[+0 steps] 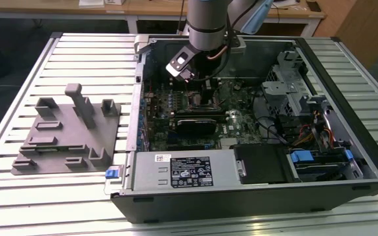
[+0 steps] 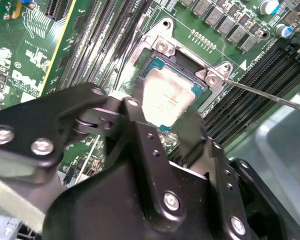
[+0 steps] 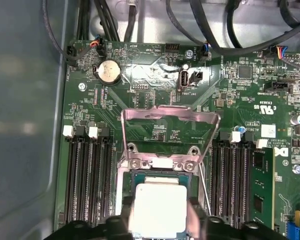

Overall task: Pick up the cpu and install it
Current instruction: 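Place the cpu into insertion slot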

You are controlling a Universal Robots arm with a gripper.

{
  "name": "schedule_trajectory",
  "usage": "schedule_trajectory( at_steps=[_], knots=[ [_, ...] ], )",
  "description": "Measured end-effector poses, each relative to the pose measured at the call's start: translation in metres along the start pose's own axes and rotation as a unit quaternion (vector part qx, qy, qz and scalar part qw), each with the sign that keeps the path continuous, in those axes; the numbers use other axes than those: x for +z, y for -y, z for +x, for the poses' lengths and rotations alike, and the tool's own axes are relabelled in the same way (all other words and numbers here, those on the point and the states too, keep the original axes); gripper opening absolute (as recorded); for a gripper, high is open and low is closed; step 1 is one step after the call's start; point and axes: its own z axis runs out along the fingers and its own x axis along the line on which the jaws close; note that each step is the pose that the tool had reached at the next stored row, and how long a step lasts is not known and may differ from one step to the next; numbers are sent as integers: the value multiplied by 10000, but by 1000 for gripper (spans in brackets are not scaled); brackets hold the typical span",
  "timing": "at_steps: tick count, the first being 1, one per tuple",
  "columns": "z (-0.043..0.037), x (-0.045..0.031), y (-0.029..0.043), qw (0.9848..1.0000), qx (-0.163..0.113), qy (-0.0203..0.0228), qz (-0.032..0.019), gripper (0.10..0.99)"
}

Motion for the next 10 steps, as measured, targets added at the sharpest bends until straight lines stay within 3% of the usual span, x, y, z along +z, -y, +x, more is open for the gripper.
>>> schedule_trajectory(
  at_steps=[1, 2, 5, 6, 8, 9, 10],
  knots=[
    [0, -9, -1, 10000, 0, 0, 1, 525],
    [0, -16, -1, 10000, 0, 0, 4, 525],
    [0, -29, -3, 10000, 0, -1, 10, 345],
    [0, -35, -3, 10000, 0, 0, 13, 345],
    [0, -46, -4, 10000, 0, 0, 17, 227],
    [0, -47, -5, 10000, 0, -1, 17, 227],
    [0, -48, -5, 10000, 0, -2, 17, 169]
  ],
)
